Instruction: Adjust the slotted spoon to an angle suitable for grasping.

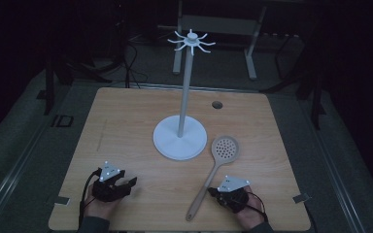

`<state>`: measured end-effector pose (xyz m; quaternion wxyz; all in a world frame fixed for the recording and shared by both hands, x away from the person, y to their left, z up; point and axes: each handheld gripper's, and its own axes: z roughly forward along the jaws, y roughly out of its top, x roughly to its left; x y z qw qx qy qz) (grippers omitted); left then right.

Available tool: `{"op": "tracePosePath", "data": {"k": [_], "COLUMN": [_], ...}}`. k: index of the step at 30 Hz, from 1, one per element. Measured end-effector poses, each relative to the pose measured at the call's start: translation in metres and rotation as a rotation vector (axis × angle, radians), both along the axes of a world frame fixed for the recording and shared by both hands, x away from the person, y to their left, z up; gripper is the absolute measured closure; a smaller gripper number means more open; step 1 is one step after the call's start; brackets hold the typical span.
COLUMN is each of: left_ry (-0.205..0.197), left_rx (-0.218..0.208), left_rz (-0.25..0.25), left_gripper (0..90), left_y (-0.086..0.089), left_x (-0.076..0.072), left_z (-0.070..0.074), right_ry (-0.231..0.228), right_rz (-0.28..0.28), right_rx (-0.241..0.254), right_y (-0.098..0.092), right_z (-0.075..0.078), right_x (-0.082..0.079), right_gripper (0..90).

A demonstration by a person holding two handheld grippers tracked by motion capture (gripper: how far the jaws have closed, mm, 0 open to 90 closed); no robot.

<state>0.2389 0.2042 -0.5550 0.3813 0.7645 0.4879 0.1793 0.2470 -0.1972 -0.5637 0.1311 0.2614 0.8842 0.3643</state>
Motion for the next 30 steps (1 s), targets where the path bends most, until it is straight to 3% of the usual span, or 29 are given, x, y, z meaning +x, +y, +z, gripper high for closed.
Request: {"op": "tracePosePath", "data": {"k": [13,30], "left_ry": [0.002,0.004], "left_rx": [0.004,0.004], "left_rz": [-0.001,0.001], "left_gripper": [43.2,43.6], "left_y": [-0.001,-0.001], "left_x": [0.001,0.001], "left_z": [-0.001,-0.001], "right_ry": [-0.009,-0.035], "right_rz": [0.029,0.039], "right_rx": [0.001,0.006], "right_y": [0.017,0.066], "right_z": [0.003,0.009], "right_x": [0.007,0.037], "right_gripper": [89.6,89.5]}}
